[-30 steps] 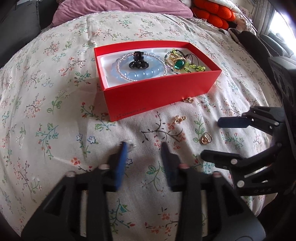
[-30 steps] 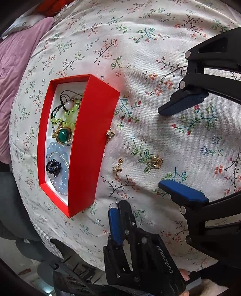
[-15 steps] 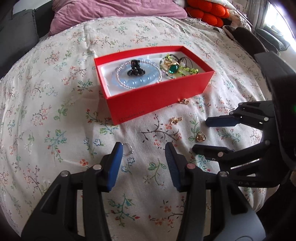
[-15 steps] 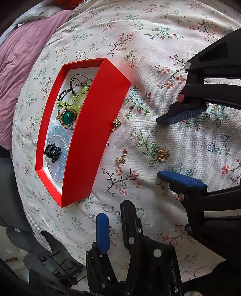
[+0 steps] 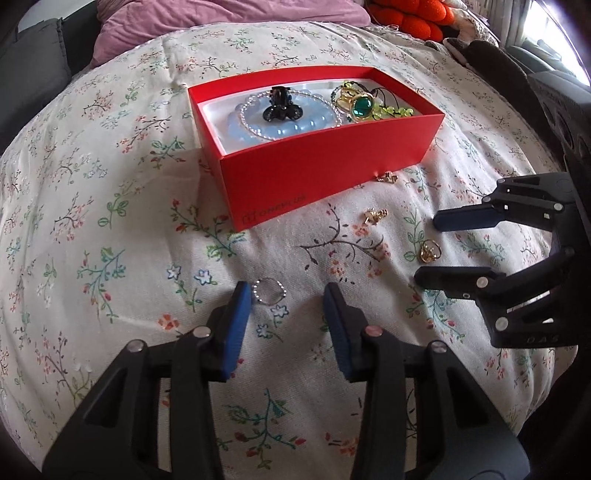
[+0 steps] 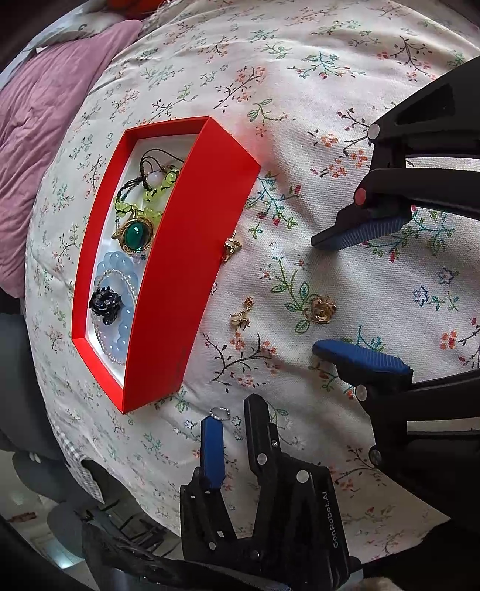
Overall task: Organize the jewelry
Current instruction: 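Move the left tool to the silver ring while the right tool approaches a gold ring, then grasp the silver ring with the left tool while the right tool grasps the gold ring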
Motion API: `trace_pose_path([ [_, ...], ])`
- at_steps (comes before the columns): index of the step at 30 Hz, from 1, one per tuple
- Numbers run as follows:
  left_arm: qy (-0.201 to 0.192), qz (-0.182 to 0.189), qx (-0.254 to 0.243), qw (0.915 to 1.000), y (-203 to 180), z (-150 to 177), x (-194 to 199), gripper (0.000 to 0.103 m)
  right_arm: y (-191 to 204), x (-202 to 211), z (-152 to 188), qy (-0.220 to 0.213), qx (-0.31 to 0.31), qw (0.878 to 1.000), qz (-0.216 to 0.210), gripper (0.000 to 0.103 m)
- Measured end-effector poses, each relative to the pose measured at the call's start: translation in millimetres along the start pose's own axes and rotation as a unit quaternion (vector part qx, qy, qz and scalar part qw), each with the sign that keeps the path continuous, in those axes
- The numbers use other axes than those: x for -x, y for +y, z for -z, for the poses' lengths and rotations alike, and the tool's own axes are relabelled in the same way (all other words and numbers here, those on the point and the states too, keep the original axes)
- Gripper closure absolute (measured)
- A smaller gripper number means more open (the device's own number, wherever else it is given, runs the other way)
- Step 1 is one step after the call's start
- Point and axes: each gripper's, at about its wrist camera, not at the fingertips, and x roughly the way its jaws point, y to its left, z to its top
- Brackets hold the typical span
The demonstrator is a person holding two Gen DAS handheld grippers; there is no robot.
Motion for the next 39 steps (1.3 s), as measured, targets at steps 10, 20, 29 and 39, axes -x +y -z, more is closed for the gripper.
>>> trace_pose_path([
  [10,-0.001,-0.008,0.001,1.0,2.6,-0.4,1.4,0.082,5.0,0.9,0.6,-0.002,0.023,0.999,-0.022,0.084],
  [20,0.007,-0.01,-0.003,0.9999,-2.4,-3.3,6.6,0.101,-4.5,9.8,-2.0,-0.001,0.007,0.999,-0.04,0.089],
  [29,0.012,-0.015,-0.009,0.9998,-1.5,-2.7,12.3,0.066,-16.6,28.1,0.4,-0.013,-0.021,0.999,-0.046,0.089],
  [39,0.004,-0.015,-0.009,0.9998,2.4,-1.7,-1.9,0.067,-12.7,22.1,-0.3,-0.002,-0.017,0.999,-0.043,0.089],
])
